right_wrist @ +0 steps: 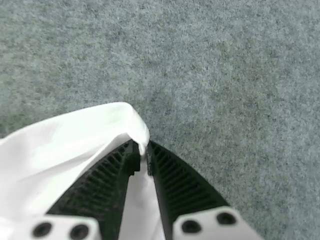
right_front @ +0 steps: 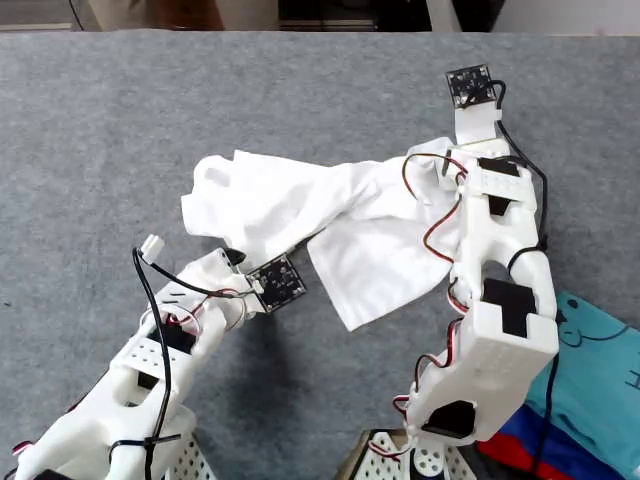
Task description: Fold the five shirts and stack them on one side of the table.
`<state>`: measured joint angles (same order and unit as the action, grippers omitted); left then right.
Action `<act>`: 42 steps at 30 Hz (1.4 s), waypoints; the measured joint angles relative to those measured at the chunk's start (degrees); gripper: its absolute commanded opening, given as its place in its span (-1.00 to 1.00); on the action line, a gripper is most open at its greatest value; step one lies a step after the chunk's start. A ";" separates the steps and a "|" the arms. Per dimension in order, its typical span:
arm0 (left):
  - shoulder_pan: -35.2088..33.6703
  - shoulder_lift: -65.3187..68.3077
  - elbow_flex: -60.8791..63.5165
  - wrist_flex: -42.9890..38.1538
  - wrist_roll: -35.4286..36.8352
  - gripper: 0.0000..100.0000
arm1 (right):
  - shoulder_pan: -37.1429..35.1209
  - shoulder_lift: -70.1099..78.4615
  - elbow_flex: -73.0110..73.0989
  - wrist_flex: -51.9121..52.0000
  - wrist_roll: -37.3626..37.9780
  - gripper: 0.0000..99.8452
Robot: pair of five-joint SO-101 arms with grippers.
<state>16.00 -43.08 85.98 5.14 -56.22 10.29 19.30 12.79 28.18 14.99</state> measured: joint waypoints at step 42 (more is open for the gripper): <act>0.00 6.42 -2.46 -0.35 -0.53 -0.69 | 0.00 0.00 0.00 0.00 0.00 -0.99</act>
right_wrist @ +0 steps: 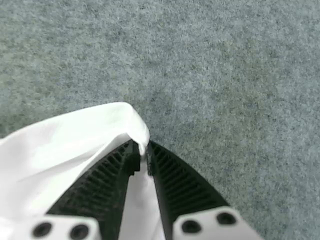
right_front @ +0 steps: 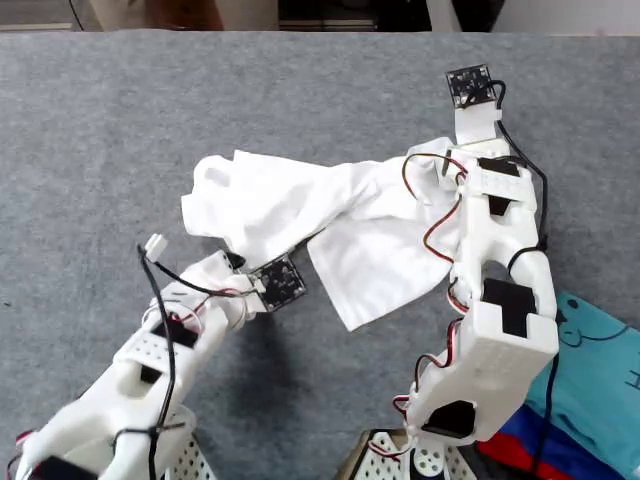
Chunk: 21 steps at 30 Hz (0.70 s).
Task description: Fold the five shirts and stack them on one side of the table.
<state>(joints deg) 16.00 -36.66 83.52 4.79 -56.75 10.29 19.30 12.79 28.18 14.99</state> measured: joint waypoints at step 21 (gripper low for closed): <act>1.76 14.42 -8.88 0.00 -0.53 -0.96 | 0.00 0.00 0.00 0.00 0.00 -0.99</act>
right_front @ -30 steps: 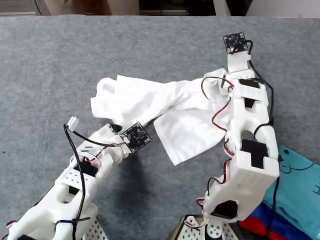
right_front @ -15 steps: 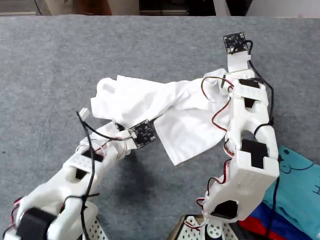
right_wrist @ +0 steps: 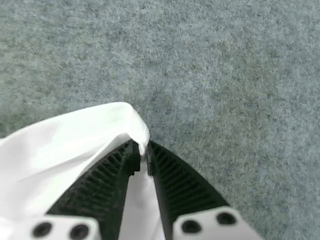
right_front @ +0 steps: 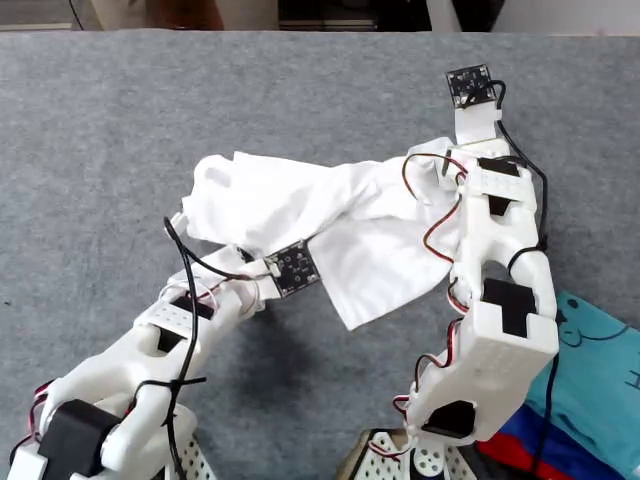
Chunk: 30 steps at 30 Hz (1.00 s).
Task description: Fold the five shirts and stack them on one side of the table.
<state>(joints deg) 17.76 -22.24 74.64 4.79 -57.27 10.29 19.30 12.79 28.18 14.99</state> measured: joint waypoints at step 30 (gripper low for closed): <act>-22.42 -17.93 -58.37 52.13 38.59 -0.96 | -2.11 -23.30 -61.10 63.12 1.85 -0.99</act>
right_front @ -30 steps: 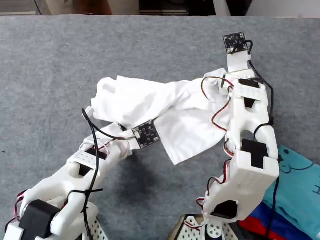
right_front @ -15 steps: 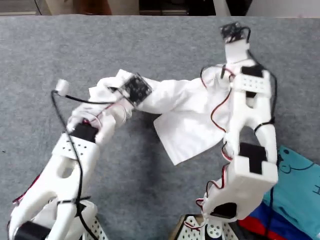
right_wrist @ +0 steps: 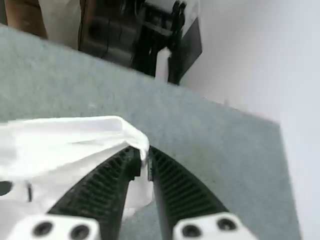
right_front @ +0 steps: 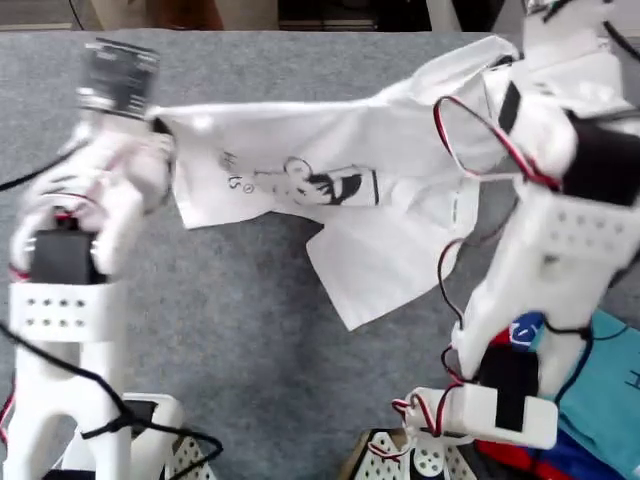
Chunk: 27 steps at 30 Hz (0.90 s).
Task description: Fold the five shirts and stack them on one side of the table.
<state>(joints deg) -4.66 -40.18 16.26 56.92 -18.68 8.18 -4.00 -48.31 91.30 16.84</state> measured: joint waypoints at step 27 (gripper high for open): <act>-10.37 0.44 -1.41 7.74 -3.60 -0.96 | -0.09 -4.48 -6.95 8.09 5.71 -0.99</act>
<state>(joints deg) -15.03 -39.74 14.86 64.66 -22.29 8.09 -8.48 -55.25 99.38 22.55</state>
